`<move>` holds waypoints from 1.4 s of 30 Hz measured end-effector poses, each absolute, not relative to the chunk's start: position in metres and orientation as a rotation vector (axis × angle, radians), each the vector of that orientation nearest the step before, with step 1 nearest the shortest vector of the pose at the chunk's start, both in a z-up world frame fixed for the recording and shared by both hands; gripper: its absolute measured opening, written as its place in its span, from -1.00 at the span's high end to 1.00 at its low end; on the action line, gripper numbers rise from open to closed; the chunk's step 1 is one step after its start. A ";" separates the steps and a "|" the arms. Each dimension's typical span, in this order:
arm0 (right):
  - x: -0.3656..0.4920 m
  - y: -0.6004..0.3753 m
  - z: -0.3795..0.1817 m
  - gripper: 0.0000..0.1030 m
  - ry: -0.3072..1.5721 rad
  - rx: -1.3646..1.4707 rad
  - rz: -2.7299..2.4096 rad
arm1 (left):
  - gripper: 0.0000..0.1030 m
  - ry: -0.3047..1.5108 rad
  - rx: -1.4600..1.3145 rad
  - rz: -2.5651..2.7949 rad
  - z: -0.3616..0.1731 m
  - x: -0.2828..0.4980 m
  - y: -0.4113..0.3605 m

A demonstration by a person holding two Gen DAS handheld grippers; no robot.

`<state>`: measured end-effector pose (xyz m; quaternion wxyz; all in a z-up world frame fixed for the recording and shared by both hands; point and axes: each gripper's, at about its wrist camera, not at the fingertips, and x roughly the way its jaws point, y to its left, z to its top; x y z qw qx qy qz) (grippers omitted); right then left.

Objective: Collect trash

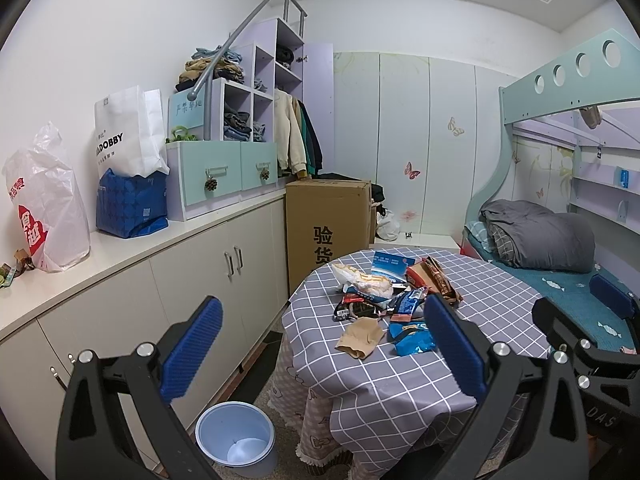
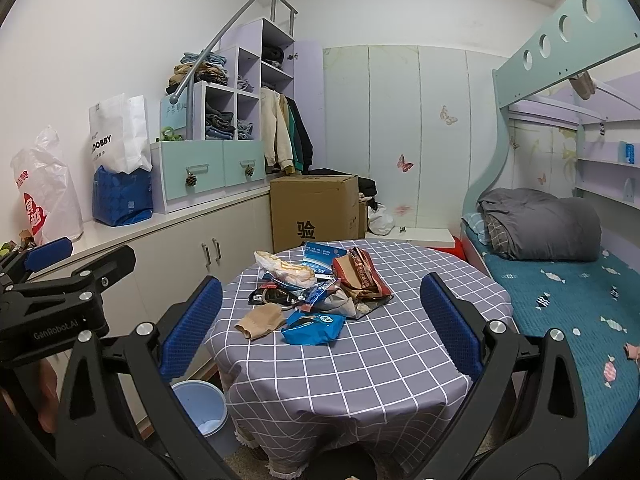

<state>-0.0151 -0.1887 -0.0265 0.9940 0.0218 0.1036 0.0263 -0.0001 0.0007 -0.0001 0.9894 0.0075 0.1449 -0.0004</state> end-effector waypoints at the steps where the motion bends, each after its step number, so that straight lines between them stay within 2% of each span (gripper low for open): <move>1: -0.015 -0.189 -0.026 -0.88 0.208 0.044 0.052 | -0.92 0.291 0.015 -0.001 0.000 0.000 0.001; 42: -0.014 -0.185 -0.040 -0.88 0.232 0.043 0.067 | -0.92 0.294 0.018 0.000 -0.012 0.002 0.003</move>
